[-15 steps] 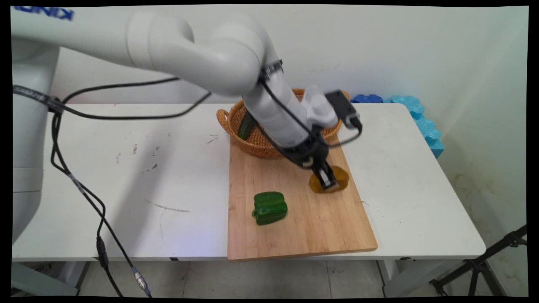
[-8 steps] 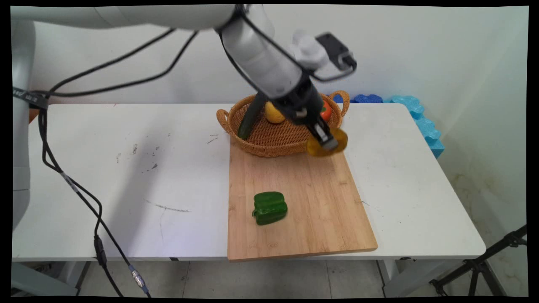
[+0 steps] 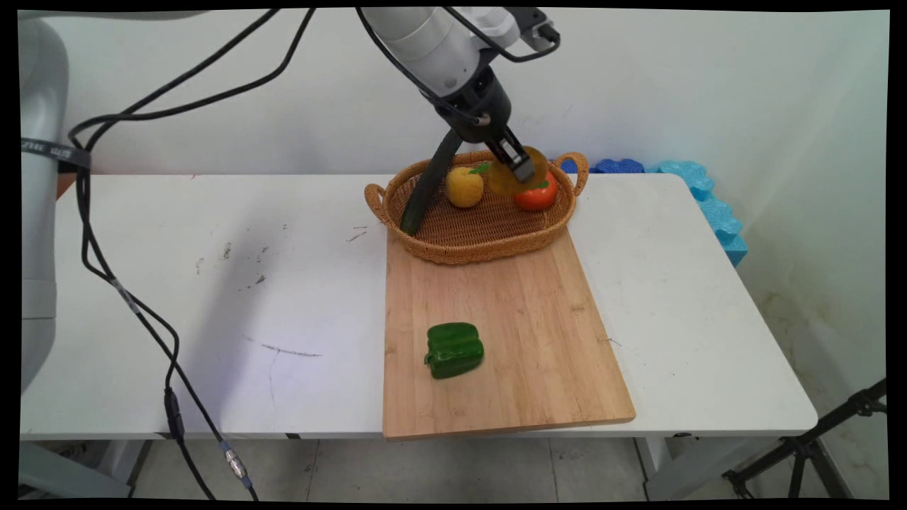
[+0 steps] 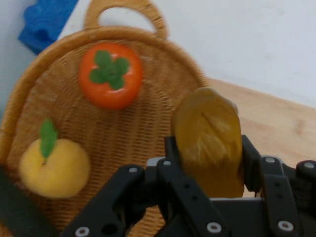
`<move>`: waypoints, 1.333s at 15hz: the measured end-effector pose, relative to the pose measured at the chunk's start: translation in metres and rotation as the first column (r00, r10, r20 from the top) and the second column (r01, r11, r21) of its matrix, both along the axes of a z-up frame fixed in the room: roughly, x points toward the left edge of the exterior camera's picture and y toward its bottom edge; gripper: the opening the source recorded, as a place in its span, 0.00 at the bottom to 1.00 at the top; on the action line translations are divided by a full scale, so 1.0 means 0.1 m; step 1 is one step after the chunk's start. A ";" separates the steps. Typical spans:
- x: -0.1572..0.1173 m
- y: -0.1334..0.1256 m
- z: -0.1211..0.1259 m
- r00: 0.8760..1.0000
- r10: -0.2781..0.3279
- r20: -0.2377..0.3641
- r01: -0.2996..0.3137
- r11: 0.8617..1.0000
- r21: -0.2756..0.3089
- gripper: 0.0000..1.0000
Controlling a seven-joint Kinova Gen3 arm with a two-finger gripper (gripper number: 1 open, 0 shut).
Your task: Place the picked object in the vegetable basket
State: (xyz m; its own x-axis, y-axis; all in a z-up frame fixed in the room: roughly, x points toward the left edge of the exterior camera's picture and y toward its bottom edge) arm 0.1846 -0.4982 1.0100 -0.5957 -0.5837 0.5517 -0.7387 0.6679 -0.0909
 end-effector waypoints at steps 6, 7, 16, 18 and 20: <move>0.11 -0.48 -0.50 0.997 0.057 0.045 -0.058 0.998 0.019 0.00; 0.11 -0.56 -0.60 0.997 0.062 0.050 -0.064 0.998 0.025 0.00; 0.12 -0.93 -1.30 0.994 0.079 0.075 -0.085 0.993 0.083 0.00; 0.11 -0.98 -1.39 0.994 0.079 0.077 -0.085 0.992 0.088 0.00; 0.11 -1.01 -1.44 0.994 0.081 0.075 -0.087 0.992 0.089 1.00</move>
